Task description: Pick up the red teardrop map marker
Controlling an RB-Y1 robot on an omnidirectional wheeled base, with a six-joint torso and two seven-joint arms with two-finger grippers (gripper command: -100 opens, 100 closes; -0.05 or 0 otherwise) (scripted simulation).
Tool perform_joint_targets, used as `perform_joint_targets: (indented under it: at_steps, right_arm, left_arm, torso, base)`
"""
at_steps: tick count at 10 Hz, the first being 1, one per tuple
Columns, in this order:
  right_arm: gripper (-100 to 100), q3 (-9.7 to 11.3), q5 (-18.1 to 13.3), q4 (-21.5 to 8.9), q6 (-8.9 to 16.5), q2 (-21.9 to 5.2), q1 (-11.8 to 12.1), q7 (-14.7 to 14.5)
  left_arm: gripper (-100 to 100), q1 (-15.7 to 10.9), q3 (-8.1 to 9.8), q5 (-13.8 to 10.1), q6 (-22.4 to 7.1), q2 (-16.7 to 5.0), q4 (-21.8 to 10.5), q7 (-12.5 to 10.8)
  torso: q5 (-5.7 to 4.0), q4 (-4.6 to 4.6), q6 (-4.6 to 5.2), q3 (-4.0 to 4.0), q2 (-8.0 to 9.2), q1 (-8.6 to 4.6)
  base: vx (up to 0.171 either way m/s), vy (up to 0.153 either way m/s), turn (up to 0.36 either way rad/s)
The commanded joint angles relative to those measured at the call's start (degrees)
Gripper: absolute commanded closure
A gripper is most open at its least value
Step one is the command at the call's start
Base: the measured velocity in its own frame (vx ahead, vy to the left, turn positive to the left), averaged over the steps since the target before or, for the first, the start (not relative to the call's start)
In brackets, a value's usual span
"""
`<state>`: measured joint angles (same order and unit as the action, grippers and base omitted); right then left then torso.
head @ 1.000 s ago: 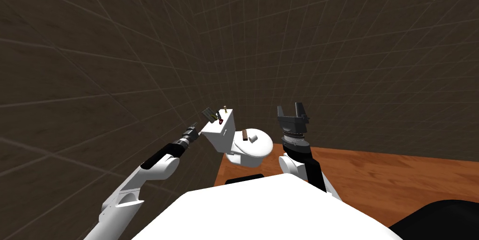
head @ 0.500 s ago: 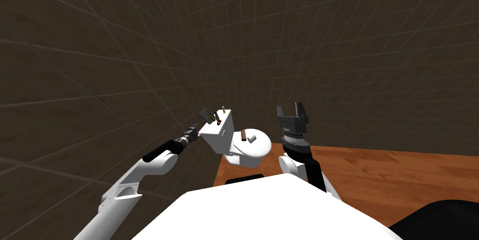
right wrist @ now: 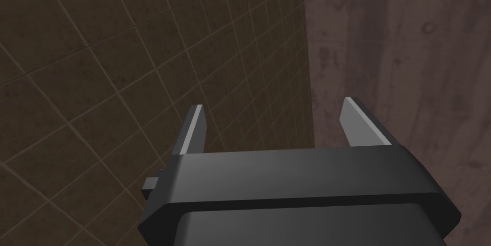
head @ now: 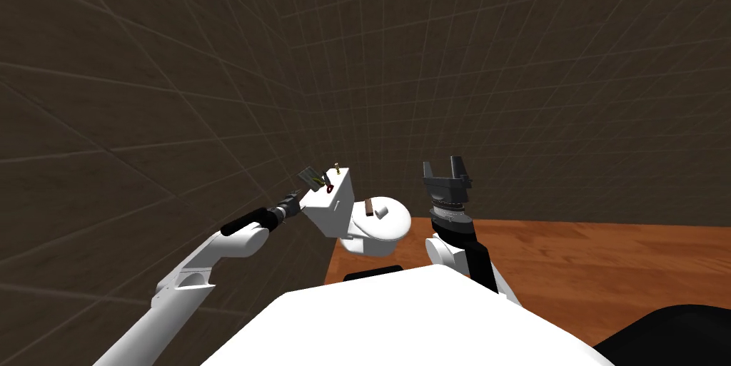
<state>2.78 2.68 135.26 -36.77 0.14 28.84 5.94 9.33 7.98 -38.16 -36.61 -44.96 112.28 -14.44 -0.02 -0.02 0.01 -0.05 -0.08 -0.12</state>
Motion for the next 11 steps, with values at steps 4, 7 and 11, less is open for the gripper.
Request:
perform_joint_targets:
  at_steps: [4, 7, 11]
  right_arm:
    - [0, 0.0, 0.0, 0.0, 0.0, 0.0, 0.0, 0.0]
    - [0, 0.0, 0.0, 0.0, 0.0, 0.0, 0.0, 0.0]
    - [0, 0.0, 0.0, 0.0, 0.0, 0.0, 0.0, 0.0]
  left_arm:
    - [-100, -2.5, -0.13, -4.2, -6.6, -4.3, -2.8, -1.9]
    - [-100, -4.6, -0.49, -7.1, -10.6, -7.4, -5.0, -3.4]
    - [-100, -7.3, -1.11, -11.1, -17.1, -11.6, -7.9, -5.4]
  torso:
    - [0.0, 0.0, -0.03, 0.0, 0.01, -0.02]
    - [-0.01, 0.0, -0.01, 0.01, 0.01, -0.04]
    - [-0.04, -0.01, -0.02, -0.03, -0.05, -0.16]
  base:
    - [0.017, -0.033, -0.067]
    - [0.021, -0.04, -0.09]
    - [0.03, -0.061, -0.111]
